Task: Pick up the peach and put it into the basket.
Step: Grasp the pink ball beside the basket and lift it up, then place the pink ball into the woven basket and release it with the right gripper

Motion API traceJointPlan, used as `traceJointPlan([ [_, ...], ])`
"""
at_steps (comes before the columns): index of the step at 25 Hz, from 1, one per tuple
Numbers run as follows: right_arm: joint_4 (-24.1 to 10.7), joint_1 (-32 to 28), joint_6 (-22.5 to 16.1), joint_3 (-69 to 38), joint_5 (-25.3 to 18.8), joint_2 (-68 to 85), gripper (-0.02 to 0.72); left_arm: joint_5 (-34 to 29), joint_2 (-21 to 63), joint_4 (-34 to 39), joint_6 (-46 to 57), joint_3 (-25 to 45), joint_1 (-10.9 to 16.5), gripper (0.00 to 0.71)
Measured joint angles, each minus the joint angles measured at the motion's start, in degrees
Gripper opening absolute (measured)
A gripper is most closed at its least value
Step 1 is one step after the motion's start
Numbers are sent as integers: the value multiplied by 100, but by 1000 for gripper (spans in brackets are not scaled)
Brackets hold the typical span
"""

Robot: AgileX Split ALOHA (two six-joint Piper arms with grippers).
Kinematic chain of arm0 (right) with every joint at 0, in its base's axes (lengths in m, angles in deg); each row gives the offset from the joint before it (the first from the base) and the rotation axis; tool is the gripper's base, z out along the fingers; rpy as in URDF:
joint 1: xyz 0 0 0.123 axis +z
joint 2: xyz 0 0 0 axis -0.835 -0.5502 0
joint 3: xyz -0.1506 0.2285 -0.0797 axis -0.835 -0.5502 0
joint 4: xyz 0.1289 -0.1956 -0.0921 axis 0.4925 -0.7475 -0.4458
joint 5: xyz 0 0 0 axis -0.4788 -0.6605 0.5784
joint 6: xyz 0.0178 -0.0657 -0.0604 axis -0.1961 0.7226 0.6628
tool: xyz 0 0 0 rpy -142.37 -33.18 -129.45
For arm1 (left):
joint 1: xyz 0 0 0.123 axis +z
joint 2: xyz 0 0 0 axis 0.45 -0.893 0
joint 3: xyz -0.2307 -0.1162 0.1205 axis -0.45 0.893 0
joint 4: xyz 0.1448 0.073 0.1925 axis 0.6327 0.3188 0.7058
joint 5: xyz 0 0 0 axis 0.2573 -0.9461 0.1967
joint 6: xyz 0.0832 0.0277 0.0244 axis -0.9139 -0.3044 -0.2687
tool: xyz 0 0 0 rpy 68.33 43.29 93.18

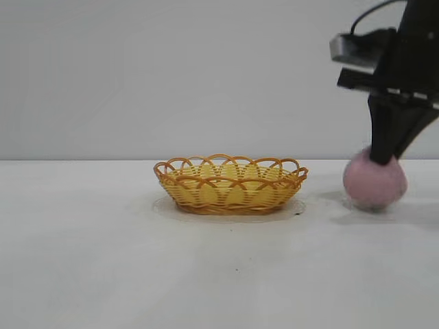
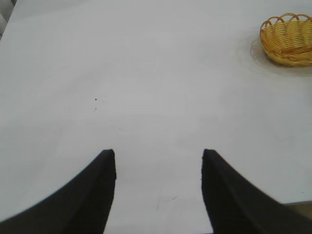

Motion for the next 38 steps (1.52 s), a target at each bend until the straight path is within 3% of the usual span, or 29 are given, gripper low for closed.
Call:
traceJointPlan([
  [5, 26, 229, -44, 514, -74, 213, 0, 0, 0, 0, 0, 0, 0, 391],
  [10, 90, 999, -33, 621, 53, 217, 0, 0, 0, 0, 0, 0, 0, 391],
  [14, -80, 1455, -152, 634, 205, -5, 0, 0, 0, 0, 0, 0, 0, 391],
  [20, -171, 1683, -202, 634, 624, -589, 0, 0, 0, 0, 0, 0, 0, 391],
  [25, -84, 1754, -202, 660, 672, -751, 0, 0, 0, 0, 0, 0, 0, 391],
  [26, -75, 1754, -202, 673, 698, -751, 56, 0, 0, 0, 0, 0, 0, 391],
  [27, -51, 1754, -202, 684, 724, -751, 56, 0, 0, 0, 0, 0, 0, 391],
  [30, 137, 1754, -189, 684, 773, -751, 233, 0, 0, 0, 0, 0, 0, 391],
  [33, 392, 1754, -98, 684, 810, -751, 364, 0, 0, 0, 0, 0, 0, 391],
  [38, 488, 1754, -76, 684, 919, -597, 365, 0, 0, 0, 0, 0, 0, 391],
])
